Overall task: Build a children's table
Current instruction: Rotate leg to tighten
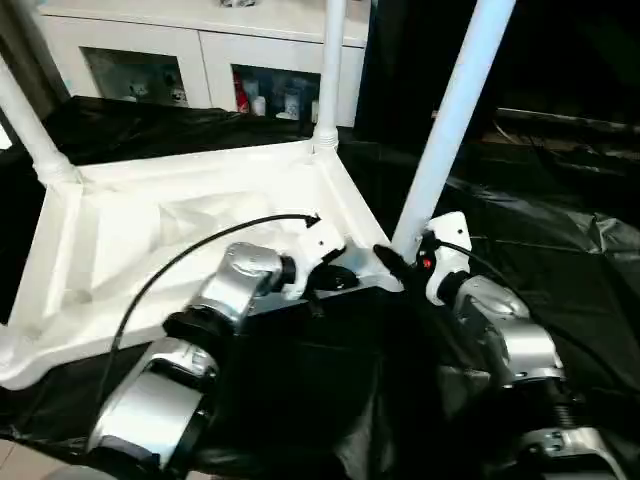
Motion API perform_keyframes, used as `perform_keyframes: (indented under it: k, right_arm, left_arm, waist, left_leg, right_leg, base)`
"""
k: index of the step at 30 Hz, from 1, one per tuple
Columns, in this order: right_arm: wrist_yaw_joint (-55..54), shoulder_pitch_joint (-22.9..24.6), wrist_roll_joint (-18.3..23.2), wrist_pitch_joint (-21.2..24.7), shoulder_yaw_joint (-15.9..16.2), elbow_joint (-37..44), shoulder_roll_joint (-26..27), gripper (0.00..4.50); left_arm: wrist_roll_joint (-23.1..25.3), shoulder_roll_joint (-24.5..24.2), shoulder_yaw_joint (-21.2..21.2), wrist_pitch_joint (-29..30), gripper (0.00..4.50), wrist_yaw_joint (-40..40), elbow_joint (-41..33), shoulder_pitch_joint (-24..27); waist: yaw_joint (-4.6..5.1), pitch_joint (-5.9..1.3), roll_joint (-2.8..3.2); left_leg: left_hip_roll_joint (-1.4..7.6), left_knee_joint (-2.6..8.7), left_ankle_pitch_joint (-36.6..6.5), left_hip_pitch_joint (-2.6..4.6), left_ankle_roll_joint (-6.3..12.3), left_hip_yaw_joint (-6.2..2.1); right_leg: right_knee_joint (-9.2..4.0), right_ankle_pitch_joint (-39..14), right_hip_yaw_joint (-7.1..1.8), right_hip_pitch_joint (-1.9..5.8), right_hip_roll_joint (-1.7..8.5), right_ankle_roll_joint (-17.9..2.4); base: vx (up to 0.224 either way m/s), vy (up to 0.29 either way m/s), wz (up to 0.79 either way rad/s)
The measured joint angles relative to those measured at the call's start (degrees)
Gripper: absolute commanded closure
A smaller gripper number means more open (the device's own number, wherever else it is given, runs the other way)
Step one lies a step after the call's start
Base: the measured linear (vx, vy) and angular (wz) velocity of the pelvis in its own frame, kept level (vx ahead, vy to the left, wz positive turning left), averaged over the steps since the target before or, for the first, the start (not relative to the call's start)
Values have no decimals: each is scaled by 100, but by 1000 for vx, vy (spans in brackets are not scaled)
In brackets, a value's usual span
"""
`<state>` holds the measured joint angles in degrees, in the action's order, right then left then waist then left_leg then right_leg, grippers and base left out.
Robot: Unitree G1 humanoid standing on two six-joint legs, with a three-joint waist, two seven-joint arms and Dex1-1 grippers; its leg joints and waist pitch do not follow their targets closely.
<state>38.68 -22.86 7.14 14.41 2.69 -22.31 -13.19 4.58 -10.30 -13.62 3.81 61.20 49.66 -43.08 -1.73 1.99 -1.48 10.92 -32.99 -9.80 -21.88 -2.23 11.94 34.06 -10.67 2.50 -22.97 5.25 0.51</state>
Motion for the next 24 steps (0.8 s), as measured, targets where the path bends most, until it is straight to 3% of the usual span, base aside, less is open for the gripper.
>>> perform_keyframes:
  k: [11,16,24]
  right_arm:
    - [1945,266,314,-18,567,497,-797,160]
    - [2256,342,359,-14,675,590,-878,160]
    - [2356,437,546,122,661,684,-893,204]
  left_arm:
    - [-331,-770,-143,40,450,1796,-491,255]
    - [-379,-859,-208,95,450,2090,-522,286]
    - [-391,-902,-231,133,450,2157,-717,395]
  waist:
    - [-75,12,-17]
    - [-165,13,-17]
    - [-166,13,-19]
  left_leg:
    - [5,-1,-4,-15,-2,5]
    - [7,-12,-4,-12,-6,8]
    - [6,-17,-4,-12,-6,8]
  right_leg:
    - [-5,-6,4,-13,0,-11]
    - [6,-5,1,-12,0,-12]
    - [6,-5,-2,-9,2,-13]
  base:
    - [5,0,0]
    - [0,0,0]
    - [0,0,0]
